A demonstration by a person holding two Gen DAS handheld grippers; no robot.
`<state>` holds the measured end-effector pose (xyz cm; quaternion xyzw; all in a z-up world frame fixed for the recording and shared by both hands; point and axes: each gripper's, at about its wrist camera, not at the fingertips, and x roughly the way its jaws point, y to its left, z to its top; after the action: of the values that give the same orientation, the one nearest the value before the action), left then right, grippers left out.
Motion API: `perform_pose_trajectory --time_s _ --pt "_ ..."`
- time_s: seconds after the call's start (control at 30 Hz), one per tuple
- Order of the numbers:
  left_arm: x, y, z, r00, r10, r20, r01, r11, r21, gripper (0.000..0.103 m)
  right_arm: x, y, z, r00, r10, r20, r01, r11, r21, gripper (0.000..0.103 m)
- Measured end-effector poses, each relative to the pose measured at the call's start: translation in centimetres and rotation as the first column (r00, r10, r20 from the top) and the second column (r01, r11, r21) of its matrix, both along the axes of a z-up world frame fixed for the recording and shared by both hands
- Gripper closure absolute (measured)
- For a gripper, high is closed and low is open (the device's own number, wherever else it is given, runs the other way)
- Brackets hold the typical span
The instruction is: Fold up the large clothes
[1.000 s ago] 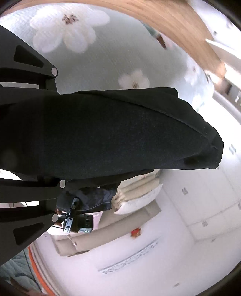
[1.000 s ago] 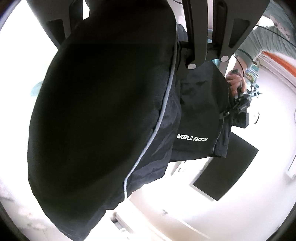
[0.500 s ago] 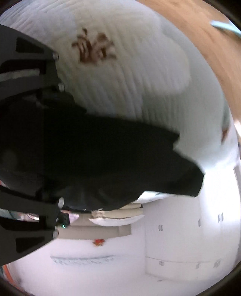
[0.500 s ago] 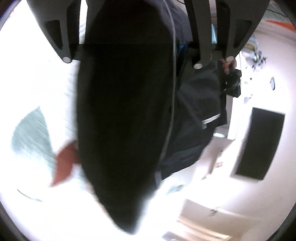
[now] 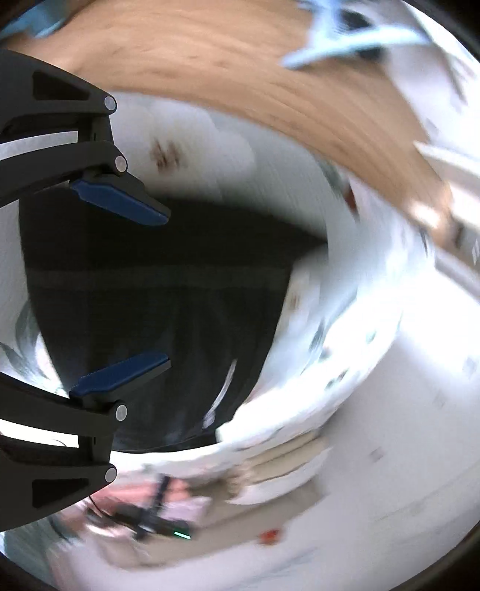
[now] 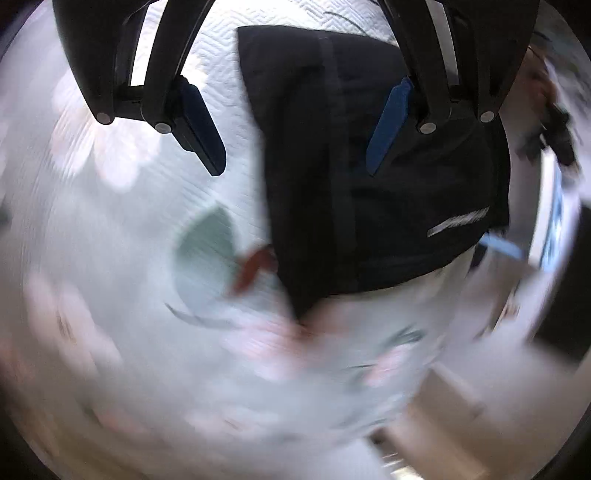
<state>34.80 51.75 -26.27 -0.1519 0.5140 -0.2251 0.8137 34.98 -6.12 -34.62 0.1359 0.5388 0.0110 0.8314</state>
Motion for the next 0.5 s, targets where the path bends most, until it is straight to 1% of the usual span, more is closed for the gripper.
perform_pose_trajectory --time_s 0.03,0.07,0.1,0.13,0.17,0.2,0.23,0.27,0.3,0.33,0.37,0.43,0.5 --pt "-0.2 -1.6 0.2 0.999 -0.033 0.013 0.033 0.999 0.020 0.029 0.4 0.9 0.2 0.999 0.044 0.011 -0.044 0.999 -0.031 0.021" --pt "-0.6 -3.9 0.1 0.998 -0.065 0.017 0.064 0.997 0.041 0.029 1.1 4.2 0.4 0.993 0.114 0.025 -0.112 0.991 -0.071 0.021" --pt "-1.0 -6.0 -0.3 0.996 -0.091 0.021 0.089 0.994 0.066 0.029 0.7 5.8 0.1 0.988 0.155 0.027 -0.152 0.985 -0.087 0.021" --pt "-1.3 -8.4 -0.9 0.993 -0.111 0.031 0.107 0.988 0.109 0.029 1.0 7.6 -0.3 0.982 0.186 0.023 -0.183 0.979 -0.095 0.021" --pt "-1.6 -10.6 -1.5 0.993 -0.116 0.027 0.111 0.981 0.157 0.029 1.3 9.3 -1.3 0.976 0.217 0.018 -0.214 0.971 -0.104 0.022" --pt "-1.6 -12.4 -2.9 0.993 -0.118 -0.002 0.116 0.973 0.199 0.029 1.1 10.5 -2.7 0.970 0.242 0.006 -0.239 0.963 -0.126 0.025" --pt "-1.9 -13.7 -5.2 0.992 -0.115 -0.050 0.123 0.964 0.234 0.030 -0.2 11.1 -4.1 0.968 0.252 -0.012 -0.251 0.956 -0.150 0.027" --pt "-1.9 -14.2 -6.8 0.994 -0.098 -0.056 0.110 0.958 0.266 0.030 0.3 12.2 -6.5 0.965 0.254 -0.061 -0.261 0.944 -0.202 0.028" --pt "-2.3 -14.8 -7.6 0.995 -0.088 -0.036 0.095 0.949 0.301 0.029 0.6 12.5 -8.3 0.962 0.253 -0.108 -0.271 0.938 -0.218 0.027" --pt "-2.4 -15.2 -8.4 0.997 -0.078 -0.026 0.082 0.943 0.322 0.029 0.8 12.5 -9.8 0.960 0.244 -0.137 -0.269 0.940 -0.210 0.025" --pt "-2.4 -15.2 -8.7 0.998 -0.062 -0.024 0.067 0.943 0.327 0.029 0.9 12.3 -10.8 0.965 0.229 -0.130 -0.252 0.947 -0.200 0.023" --pt "-2.5 -15.2 -8.7 0.999 -0.039 -0.021 0.044 0.941 0.334 0.028 1.0 12.3 -11.2 0.969 0.223 -0.108 -0.241 0.949 -0.202 0.022" --pt "-2.5 -15.1 -8.6 0.999 -0.036 -0.022 0.041 0.939 0.341 0.028 0.5 11.8 -11.0 0.971 0.214 -0.108 -0.232 0.953 -0.195 0.022"
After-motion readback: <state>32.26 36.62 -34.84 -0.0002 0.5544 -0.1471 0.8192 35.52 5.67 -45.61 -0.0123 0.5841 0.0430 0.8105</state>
